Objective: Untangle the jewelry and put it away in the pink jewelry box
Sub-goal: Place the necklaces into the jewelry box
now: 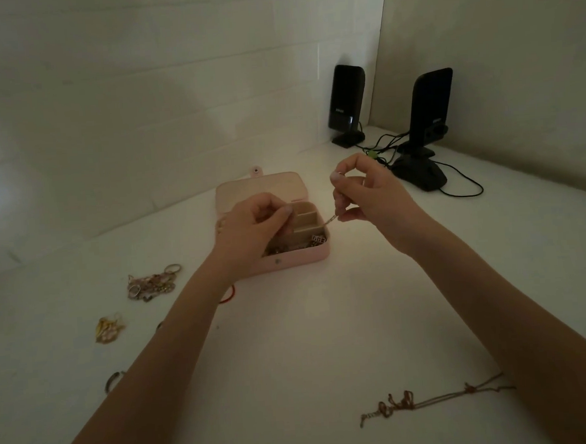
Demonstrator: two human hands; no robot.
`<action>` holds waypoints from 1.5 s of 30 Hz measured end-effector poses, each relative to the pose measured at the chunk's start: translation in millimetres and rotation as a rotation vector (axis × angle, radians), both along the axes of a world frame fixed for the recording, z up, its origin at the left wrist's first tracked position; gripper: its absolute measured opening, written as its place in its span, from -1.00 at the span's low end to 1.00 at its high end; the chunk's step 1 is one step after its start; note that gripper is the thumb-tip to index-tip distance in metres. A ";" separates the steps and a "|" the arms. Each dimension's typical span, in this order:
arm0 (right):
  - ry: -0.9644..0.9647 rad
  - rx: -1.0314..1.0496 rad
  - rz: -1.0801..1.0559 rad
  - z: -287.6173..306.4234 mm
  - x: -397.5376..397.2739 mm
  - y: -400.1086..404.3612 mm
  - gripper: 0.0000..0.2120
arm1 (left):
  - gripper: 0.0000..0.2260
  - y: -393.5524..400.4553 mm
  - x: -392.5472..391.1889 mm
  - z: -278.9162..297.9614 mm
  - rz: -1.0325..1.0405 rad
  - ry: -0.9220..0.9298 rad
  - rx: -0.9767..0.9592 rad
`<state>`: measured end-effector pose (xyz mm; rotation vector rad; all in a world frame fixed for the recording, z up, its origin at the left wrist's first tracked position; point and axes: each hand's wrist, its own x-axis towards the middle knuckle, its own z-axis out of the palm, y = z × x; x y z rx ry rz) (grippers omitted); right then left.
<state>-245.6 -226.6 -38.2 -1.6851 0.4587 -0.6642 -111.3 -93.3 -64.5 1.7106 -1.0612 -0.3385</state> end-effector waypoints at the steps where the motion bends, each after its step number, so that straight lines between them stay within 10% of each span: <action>1: -0.001 0.002 -0.001 -0.2 -0.1 0.3 -0.96 | -0.90 1.7 2.9 -2.1 0.050 -0.106 0.056; 15: -0.014 0.020 0.052 -2.0 -0.3 14.3 -0.90 | -0.75 12.3 8.6 -3.6 0.065 -0.527 0.192; 22: -0.144 0.054 0.137 -0.7 1.3 24.8 -0.92 | -0.87 1.9 -21.7 -4.6 -0.227 -0.136 0.052; 33: -0.034 -0.078 -0.107 -8.2 1.2 5.0 -0.92 | -0.80 4.3 -15.9 7.1 0.001 0.208 -0.035; 45: 0.169 -0.365 -0.136 -31.9 7.3 0.4 -0.86 | -0.96 20.0 15.0 0.3 0.143 -0.501 0.173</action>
